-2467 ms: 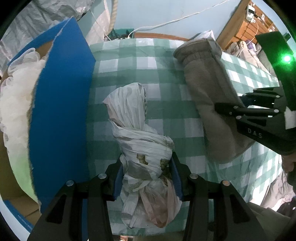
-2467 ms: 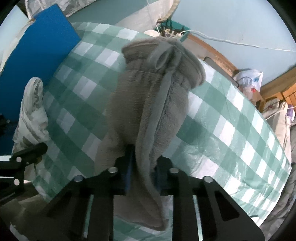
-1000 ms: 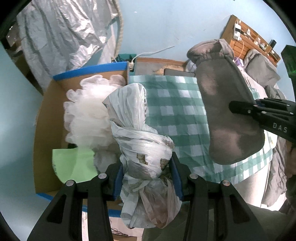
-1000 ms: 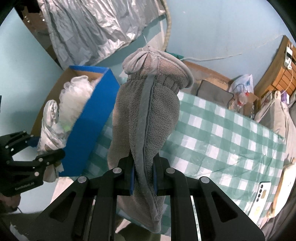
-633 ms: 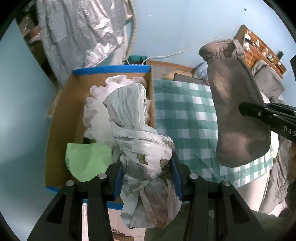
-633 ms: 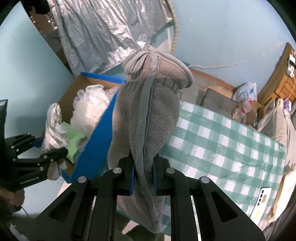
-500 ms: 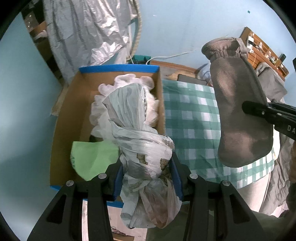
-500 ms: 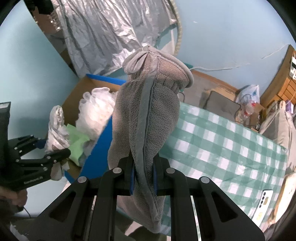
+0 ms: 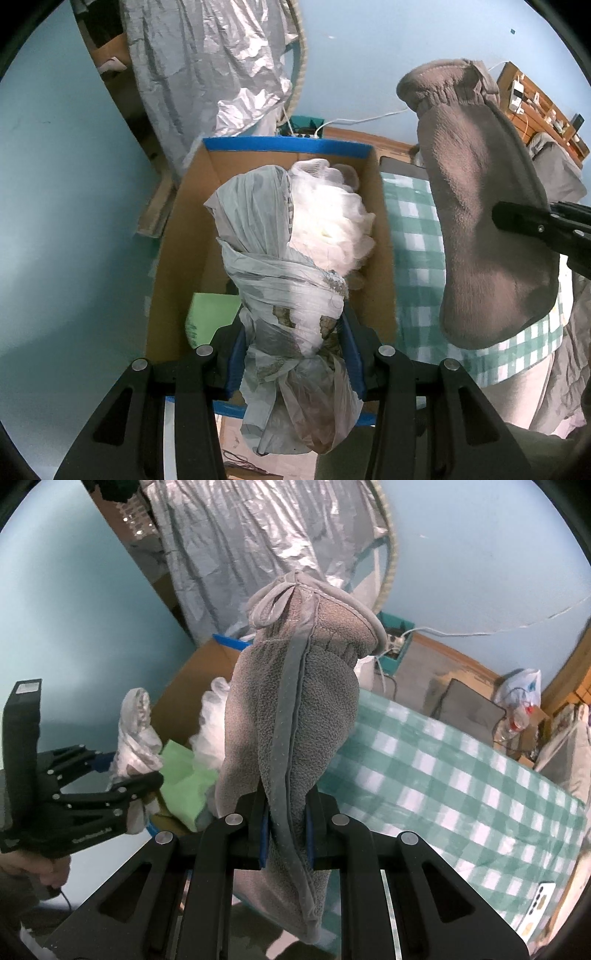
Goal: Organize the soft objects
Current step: 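Lift and carry the white bundle and brown sock with both tools over the box, then open both tools to drop the white bundle and brown sock into the box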
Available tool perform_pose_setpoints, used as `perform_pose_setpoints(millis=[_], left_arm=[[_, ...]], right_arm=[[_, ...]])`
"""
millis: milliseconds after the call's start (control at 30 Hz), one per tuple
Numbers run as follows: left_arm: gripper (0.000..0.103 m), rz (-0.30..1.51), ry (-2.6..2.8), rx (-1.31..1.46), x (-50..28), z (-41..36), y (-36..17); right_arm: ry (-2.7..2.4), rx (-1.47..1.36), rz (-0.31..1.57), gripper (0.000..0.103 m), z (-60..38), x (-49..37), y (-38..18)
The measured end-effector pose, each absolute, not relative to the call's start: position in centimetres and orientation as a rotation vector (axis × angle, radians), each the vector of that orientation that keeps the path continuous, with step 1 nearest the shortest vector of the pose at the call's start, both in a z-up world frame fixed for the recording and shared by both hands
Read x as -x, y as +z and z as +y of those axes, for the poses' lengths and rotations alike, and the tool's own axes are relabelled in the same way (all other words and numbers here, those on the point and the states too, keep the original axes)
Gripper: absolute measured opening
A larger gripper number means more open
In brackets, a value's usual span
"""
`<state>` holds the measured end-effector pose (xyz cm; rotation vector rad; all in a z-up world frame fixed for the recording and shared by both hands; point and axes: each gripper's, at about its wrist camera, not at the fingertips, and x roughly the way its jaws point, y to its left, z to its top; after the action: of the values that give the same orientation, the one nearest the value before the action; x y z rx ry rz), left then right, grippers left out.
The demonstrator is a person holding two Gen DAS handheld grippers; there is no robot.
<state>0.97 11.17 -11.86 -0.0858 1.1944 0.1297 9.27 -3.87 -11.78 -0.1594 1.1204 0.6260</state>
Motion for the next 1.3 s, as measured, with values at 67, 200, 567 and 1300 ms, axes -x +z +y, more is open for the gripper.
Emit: perform_pose_setpoints(millis=[67,200,567,1300], left_arm=[[0.046,1.195,0.134,0.08,-1.2,11.8,-12.1],[0.046,1.201,0.137,0.07,-1.8,13.2,-12.5],[0.046,1.23,0.14,0.045,-3.7,16.4,-14.6],[0.073,1.288,0.118,-0.037,-6.3,17.6,-18.3]], right_arm=[[0.639,0.161,1.118,0.013,-2.8,-9.3,-11.7],[0.662,0.166,1.117,0.013,-1.0,-9.3,-11.8],[0.694,0.166,1.144,0.013,3.3,-9.3,-13.4],[0.674,0.085,1.268,0.013,6.0,-9.8,-18.0]])
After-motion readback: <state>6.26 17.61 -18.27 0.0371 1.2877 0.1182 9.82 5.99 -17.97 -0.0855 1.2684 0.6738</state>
